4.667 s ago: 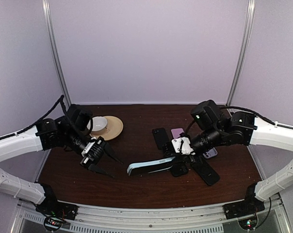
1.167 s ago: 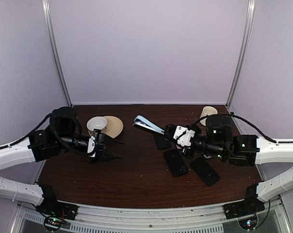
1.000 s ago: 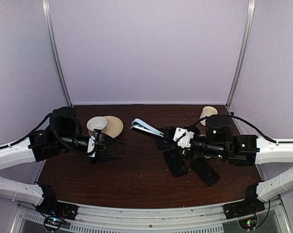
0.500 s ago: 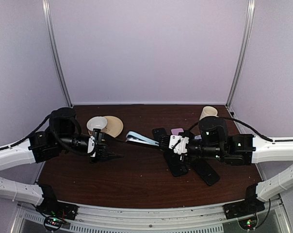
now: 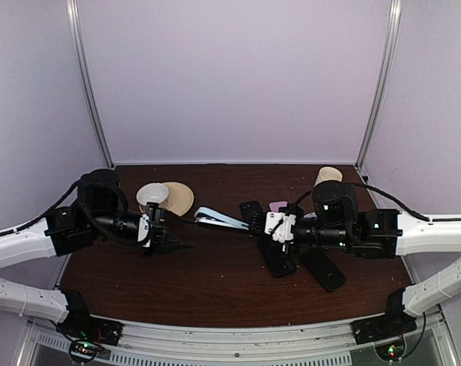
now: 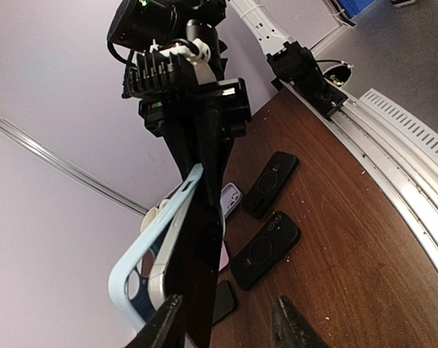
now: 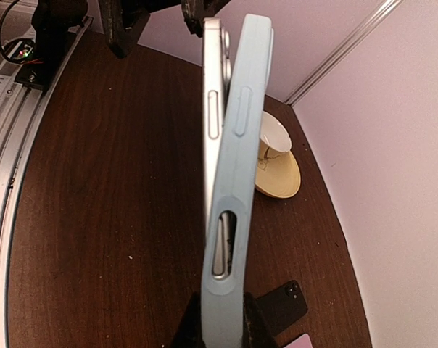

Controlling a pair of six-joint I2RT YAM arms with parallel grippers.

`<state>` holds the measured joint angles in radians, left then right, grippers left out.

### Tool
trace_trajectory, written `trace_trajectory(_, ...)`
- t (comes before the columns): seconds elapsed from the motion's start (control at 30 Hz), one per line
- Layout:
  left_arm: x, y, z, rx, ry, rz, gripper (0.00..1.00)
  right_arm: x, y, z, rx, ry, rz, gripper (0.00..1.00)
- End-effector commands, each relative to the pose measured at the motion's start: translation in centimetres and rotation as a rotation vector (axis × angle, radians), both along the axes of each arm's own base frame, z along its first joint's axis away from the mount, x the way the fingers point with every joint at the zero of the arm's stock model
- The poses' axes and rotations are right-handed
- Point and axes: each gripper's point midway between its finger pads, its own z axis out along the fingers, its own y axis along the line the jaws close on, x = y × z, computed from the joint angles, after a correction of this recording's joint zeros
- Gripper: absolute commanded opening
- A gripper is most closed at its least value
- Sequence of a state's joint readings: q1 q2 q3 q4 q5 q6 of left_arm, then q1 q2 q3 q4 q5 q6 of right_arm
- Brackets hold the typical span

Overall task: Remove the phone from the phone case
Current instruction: Pass from the right arm to the left

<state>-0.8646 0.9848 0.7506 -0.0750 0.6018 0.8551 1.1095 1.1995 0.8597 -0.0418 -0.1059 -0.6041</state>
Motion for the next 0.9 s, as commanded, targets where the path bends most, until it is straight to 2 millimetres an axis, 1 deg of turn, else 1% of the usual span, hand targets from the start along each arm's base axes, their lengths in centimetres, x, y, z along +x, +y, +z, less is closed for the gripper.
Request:
trace_trajectory(0.0, 0.6, 0.2, 1.4, -0.052, -0.060, 0.030, 0.43, -0.2, 0.8, 3.7, 0.094, -0.050, 0.020, 0.00)
trace_trajectory(0.2, 0.5, 0.3, 1.7, -0.062, -0.056, 0.031, 0.42, 0.0, 0.7, 3.8, 0.094, -0.059, 0.010, 0.00)
trace_trajectory(0.37, 0.3, 0.2, 1.2, -0.045, -0.049, 0.016, 0.40, -0.4, 1.1, 4.1, 0.105, -0.056, 0.030, 0.00)
trace_trajectory(0.53, -0.3, -0.1, 0.4, -0.006, -0.023, -0.033, 0.33, -1.3, 1.7, 4.5, 0.127, -0.065, 0.078, 0.00)
trace_trajectory(0.63, -0.3, -0.1, 0.4, -0.008, -0.021, -0.034, 0.33, -1.9, 2.1, 4.5, 0.118, -0.080, 0.112, 0.00)
trace_trajectory(0.77, -0.3, -0.3, 0.1, -0.002, -0.010, -0.040, 0.32, -2.2, 2.8, 4.8, 0.134, -0.088, 0.130, 0.00)
trace_trajectory(0.87, -0.3, -0.4, -0.1, 0.004, 0.000, -0.047, 0.28, -2.5, 3.6, 5.1, 0.148, -0.094, 0.146, 0.00)
